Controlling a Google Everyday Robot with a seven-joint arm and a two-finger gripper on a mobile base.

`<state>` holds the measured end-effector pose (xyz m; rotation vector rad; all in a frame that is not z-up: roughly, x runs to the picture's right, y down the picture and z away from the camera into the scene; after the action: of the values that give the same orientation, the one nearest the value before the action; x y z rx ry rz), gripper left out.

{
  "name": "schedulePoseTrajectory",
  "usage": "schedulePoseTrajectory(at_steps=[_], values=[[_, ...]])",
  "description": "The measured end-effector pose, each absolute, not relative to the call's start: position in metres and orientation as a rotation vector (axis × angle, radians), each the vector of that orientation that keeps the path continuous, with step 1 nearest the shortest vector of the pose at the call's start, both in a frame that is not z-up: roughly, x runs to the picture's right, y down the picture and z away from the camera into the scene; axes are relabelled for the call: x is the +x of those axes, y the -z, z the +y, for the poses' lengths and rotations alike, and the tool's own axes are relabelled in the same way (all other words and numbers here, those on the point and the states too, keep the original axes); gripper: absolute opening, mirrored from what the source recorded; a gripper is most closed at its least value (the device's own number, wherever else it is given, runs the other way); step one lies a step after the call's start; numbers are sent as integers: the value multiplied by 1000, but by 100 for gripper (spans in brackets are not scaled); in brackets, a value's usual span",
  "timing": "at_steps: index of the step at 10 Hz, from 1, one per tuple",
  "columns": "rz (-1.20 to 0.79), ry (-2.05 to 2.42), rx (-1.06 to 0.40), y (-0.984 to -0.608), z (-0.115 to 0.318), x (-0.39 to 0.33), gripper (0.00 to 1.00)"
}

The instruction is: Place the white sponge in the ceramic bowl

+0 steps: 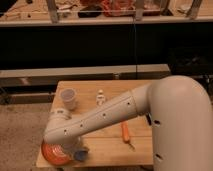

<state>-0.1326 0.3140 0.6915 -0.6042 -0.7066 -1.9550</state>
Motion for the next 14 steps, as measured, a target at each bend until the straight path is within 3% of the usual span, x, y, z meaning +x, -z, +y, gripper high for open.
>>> schedulePoseTrajectory(at_steps=[1,3,7,9,10,14], values=[[-708,1956,-602,-691,315,-132,25],[-710,1967,-601,-692,320,-131,28],[-711,1959,-594,-693,324,-127,66],[-713,1952,-593,-694,327,-125,77],[-715,1948,-590,-695,328,-124,77],[-712,1934,-577,-697,337,-125,47]])
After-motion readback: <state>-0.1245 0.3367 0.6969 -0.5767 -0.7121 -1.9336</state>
